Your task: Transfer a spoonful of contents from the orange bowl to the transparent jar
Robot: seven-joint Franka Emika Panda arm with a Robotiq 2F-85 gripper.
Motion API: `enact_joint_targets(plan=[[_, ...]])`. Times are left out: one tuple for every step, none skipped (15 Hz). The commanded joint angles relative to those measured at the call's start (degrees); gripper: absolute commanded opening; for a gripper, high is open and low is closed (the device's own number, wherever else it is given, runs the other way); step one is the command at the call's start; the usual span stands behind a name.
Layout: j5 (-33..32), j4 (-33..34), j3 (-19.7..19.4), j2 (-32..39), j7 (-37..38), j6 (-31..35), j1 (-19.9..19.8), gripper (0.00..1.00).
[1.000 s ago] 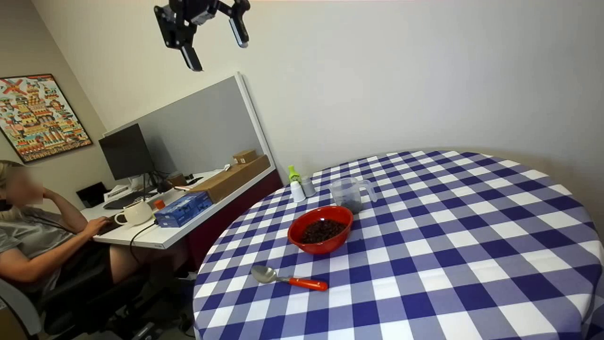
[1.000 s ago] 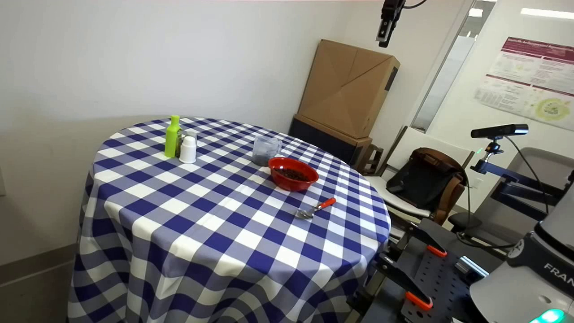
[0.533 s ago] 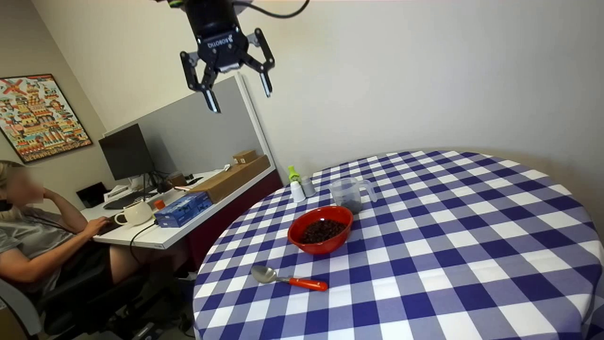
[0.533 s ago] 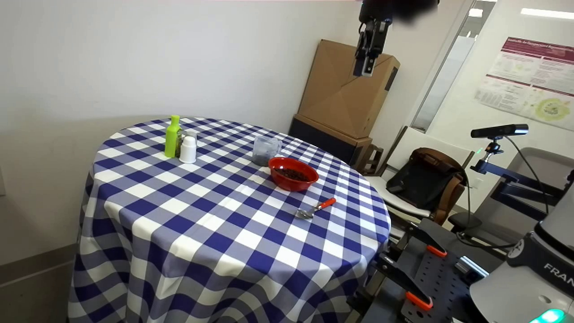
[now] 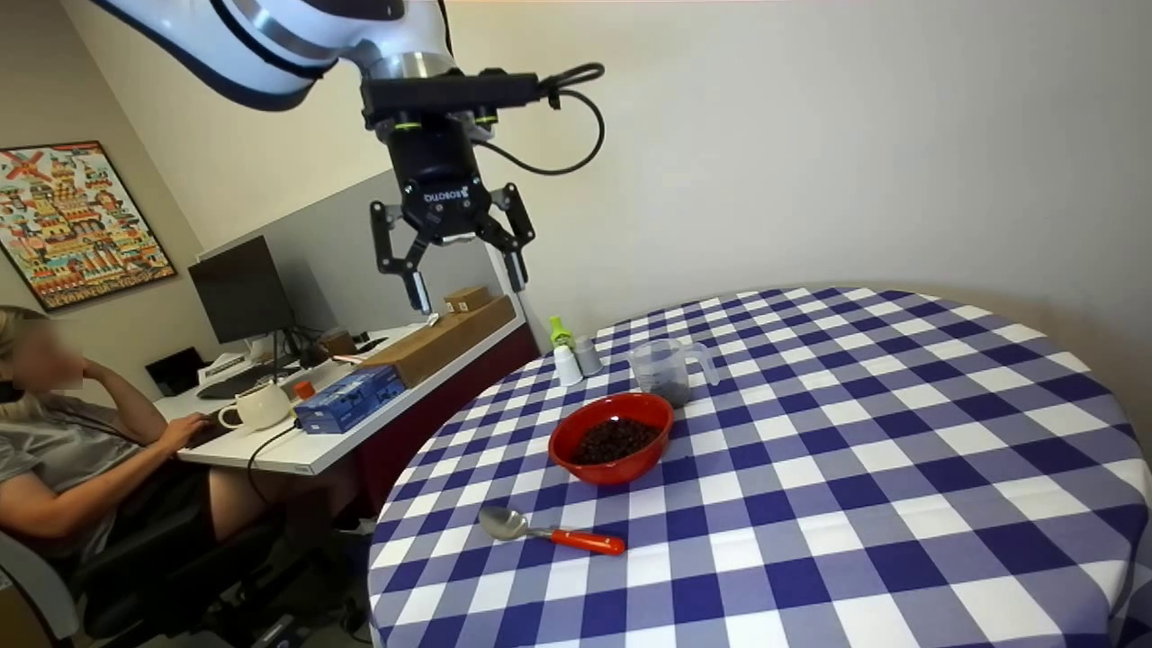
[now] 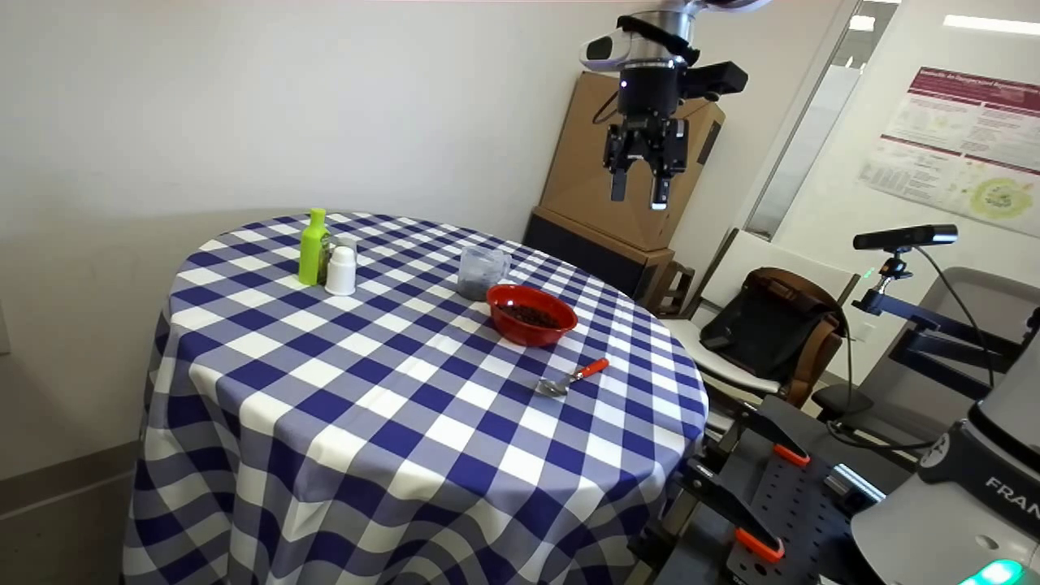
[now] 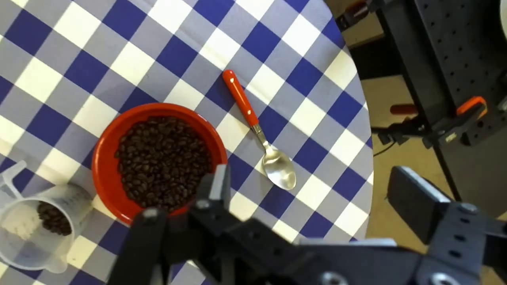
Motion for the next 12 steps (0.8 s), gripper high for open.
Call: enact_joint_targets(plan=[[-5.86,-2.28,1.13,1.01,-6.13,3.88,-0.3,1.0],[-7.84,-2.92,1.28,1.27,-7.31,5.66,-0.42,1.0],[-9.71,-3.6,1.3,1.51,-8.57,7.74,-0.57,1.0],[-10.87,-4.33,1.11,2.01,-9.16,10.26,-0.89,1.0],[-11.29,-4.68,0.85,2.7,-9.85,12.3,-1.22,1.0],[-11.53,-4.93,0.68,3.39,-10.76,13.85,-1.58,1.0],[-11.45,-5.04,0.45,4.22,-11.33,15.26,-2.02,1.0],[-11.12,-5.14,0.17,5.01,-12.08,16.38,-2.56,1.0],[-10.83,-5.23,-0.1,5.73,-12.51,17.33,-3.12,1.0],[-10.65,-5.33,-0.37,6.26,-12.75,17.93,-3.72,1.0],[-10.63,-5.46,-0.66,6.77,-12.99,18.57,-4.34,1.0],[-10.96,-5.68,-0.98,7.2,-12.92,19.22,-4.94,1.0]])
